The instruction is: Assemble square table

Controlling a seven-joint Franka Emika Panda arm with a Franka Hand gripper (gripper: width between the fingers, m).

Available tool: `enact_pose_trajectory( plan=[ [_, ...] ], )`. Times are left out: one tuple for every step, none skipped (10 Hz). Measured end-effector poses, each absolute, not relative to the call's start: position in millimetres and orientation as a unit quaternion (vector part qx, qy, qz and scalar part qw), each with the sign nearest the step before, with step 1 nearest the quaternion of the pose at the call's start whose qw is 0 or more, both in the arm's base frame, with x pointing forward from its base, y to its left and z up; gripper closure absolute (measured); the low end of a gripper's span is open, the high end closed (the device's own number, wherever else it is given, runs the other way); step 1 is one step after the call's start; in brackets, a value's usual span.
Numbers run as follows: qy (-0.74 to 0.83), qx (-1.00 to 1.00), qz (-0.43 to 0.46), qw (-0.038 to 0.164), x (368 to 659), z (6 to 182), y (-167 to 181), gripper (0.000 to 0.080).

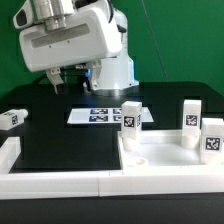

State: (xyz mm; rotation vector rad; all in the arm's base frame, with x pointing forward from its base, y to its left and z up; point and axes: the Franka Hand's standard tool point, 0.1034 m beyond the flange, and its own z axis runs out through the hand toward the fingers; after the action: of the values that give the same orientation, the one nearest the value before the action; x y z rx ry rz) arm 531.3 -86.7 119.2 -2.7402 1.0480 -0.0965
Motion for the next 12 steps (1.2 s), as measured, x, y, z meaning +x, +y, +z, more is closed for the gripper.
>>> enact_pose_trajectory(
  plan=[
    [0.353,-0.929,-0.019,0.109,530,119.1,-85,0.0150],
    [0.354,-0.929,-0.021,0.108,530,119.0,-87,0.0150],
    [0.353,-0.928,0.014,0.122,524,117.6,-83,0.0150],
    [0.342,-0.927,0.063,0.141,515,114.0,-87,0.0150],
    [0.338,-0.919,0.128,0.155,491,99.9,-103,0.0150],
    [0.330,-0.912,0.188,0.154,472,94.5,-117,0.0150],
    [0.317,-0.901,0.250,0.157,452,96.9,-133,0.0150],
    [0.311,-0.891,0.285,0.170,443,95.3,-157,0.0150],
    [0.324,-0.884,0.288,0.178,441,87.0,-163,0.0150],
    [0.319,-0.871,0.322,0.189,434,88.8,-158,0.0150],
    [0.319,-0.872,0.322,0.186,438,85.8,-161,0.0150],
    [0.319,-0.873,0.320,0.185,439,85.5,-161,0.0150]
  ],
)
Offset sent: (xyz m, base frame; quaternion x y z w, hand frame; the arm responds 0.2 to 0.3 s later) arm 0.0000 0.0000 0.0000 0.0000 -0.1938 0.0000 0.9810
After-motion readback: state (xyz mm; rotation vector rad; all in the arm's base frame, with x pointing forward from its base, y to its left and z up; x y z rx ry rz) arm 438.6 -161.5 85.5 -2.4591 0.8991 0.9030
